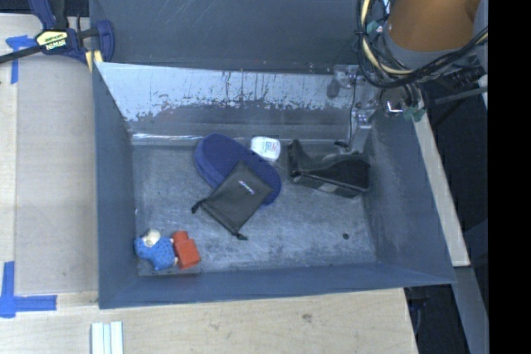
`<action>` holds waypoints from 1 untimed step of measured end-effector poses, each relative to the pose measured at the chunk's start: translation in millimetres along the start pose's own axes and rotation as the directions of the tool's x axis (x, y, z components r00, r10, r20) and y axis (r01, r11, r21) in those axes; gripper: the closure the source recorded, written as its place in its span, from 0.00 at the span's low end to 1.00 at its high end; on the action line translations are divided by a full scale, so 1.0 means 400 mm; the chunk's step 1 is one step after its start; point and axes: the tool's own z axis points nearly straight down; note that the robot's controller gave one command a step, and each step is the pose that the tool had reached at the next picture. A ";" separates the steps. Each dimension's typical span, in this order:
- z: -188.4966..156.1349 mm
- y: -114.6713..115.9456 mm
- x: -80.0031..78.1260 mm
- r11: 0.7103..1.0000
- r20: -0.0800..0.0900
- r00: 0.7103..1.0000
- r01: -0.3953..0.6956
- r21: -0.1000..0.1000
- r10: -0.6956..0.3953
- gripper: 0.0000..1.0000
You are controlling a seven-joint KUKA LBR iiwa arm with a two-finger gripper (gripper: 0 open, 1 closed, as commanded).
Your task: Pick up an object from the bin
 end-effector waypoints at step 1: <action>0.457 -0.039 0.113 0.991 -0.010 0.991 -0.135 0.000 0.135 0.00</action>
Offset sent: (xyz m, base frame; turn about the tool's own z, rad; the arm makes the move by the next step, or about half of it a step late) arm -0.0424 -0.0159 -0.1785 0.1364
